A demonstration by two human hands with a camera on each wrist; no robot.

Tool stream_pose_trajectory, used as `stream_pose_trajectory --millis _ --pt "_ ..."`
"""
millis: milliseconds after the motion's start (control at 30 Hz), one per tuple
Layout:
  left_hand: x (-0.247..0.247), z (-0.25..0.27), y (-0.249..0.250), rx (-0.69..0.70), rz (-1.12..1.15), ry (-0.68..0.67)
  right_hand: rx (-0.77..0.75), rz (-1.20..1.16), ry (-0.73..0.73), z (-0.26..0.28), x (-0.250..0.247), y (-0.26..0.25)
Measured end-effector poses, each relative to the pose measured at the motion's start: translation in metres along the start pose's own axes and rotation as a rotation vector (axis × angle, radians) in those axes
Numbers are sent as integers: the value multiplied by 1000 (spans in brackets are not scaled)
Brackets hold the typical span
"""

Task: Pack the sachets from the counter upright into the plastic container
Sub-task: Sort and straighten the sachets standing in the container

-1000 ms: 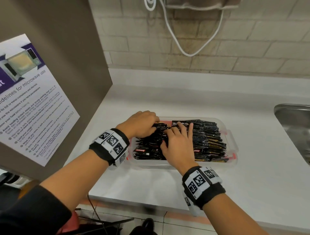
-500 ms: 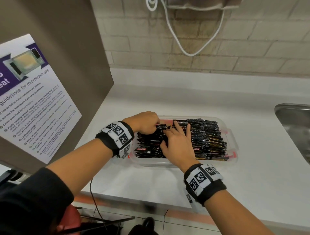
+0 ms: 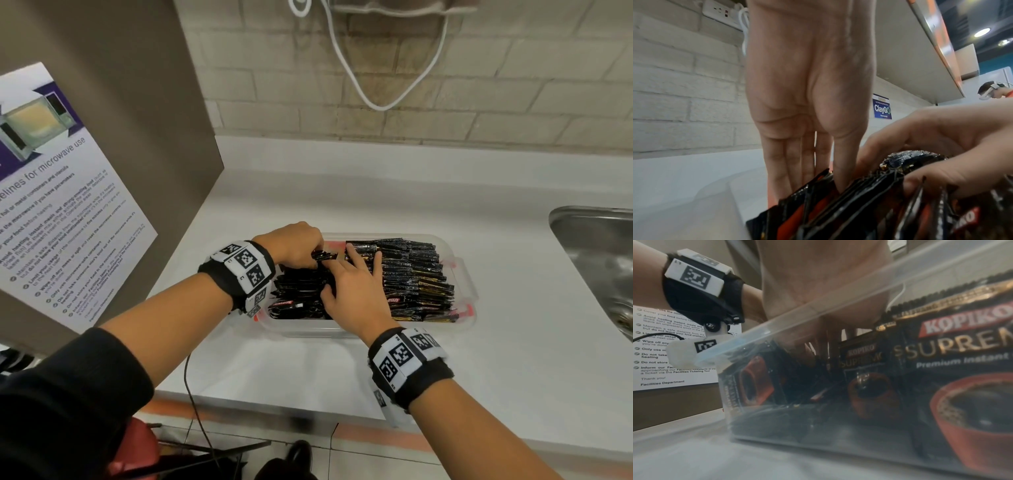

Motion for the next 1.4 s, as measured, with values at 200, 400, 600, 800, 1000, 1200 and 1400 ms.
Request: stream_pose_trajectory --millis 200,400,600,800,1000,1200,1400 --pt "5 -1 1 -33 -96 -49 -9 1 12 0 1 0" --pt "-6 4 -4 -36 -145 33 -4 -5 37 1 0 0" --pt "-34 18 -15 8 33 195 -11 -98 176 4 -6 0" --pt "-69 42 -22 33 383 452 52 -415 329 6 -24 5" --pt "-60 48 13 181 928 436 69 -1172 202 -7 -66 14" --pt "-43 38 48 214 1093 427 223 -1510 252 -11 -77 34" --pt "-29 25 73 179 756 499 253 -1543 239 -5 -67 48"
Point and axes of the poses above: each hand's wrist, its own z-axis away from the middle knuckle, its own x-axis out of the palm, y = z × x, the point moved 3 cm from there along -z, towards the middle knuckle, and after that the axes turned 6 degrees about z, right-handed, at the moved point
